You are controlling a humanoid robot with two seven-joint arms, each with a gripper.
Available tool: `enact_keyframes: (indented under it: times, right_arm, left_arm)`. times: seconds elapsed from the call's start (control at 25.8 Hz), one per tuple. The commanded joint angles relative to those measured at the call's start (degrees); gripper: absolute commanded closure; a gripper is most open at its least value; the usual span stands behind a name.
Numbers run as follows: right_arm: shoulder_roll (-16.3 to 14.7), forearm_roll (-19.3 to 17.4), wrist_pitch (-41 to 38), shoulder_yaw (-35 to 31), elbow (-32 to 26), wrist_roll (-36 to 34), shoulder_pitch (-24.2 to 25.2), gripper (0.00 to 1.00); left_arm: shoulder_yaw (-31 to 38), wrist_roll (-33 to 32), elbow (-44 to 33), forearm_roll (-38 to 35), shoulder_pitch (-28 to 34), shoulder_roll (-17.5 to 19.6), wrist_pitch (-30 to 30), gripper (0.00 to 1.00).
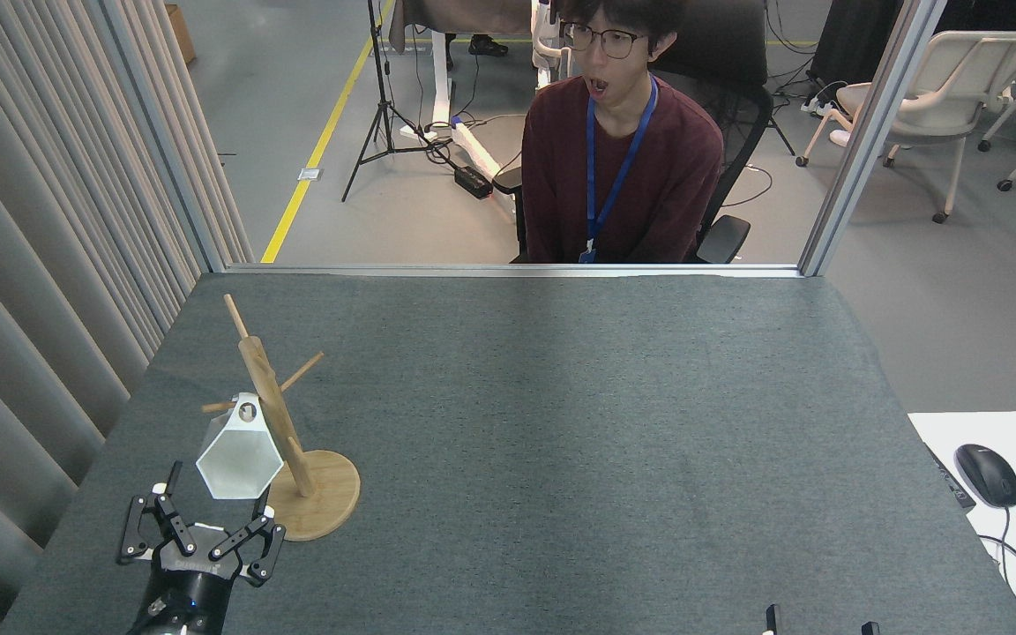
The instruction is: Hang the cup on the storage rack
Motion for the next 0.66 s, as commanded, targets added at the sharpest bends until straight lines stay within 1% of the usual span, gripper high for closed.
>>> enact_keyframes:
  times: [0.0, 0.08, 0.16, 0.27, 0.39, 0.47, 0.62]
  right_arm:
    - [-0.14, 0.0, 0.01, 0.0, 0.06, -0.02, -0.02, 0.01]
    - [-0.31, 0.0, 0.01, 0.0, 0.06, -0.02, -0.02, 0.01]
    - [-0.58, 0.0, 0.01, 0.0, -0.03, -0.02, -0.02, 0.01]
    - [-0.58, 0.18, -0.34, 0.09, -0.29, -0.02, 0.42, 0.01]
    - [-1.37, 0.26, -1.4, 0.0, -1.08, -0.29, 1.04, 0.01]
    - [-2.42, 0.26, -2.71, 0.0, -1.96, -0.29, 1.74, 0.01]
    - [-3.21, 0.62, -4.56, 0.0, -2.93, -0.38, 2.09, 0.01]
  left_arm:
    - [0.44, 0.02, -0.98, 7.72, 4.91, 0.96, -1.78, 0.0]
    - [0.53, 0.02, -1.51, 13.7, 8.69, 1.76, -2.83, 0.0]
    - [0.62, 0.02, -3.88, 19.15, 12.38, 2.99, -5.64, 0.0]
    - [0.35, -0.24, -7.66, 29.34, 18.18, 5.1, -15.13, 0.0]
    - [0.53, -1.03, -7.75, 39.19, 19.5, 6.06, -21.29, 0.0]
    - [0.09, -1.56, -8.54, 42.0, 20.9, 6.68, -23.31, 0.0]
    - [-0.7, -1.65, -10.74, 42.61, 21.69, 6.94, -24.36, 0.0]
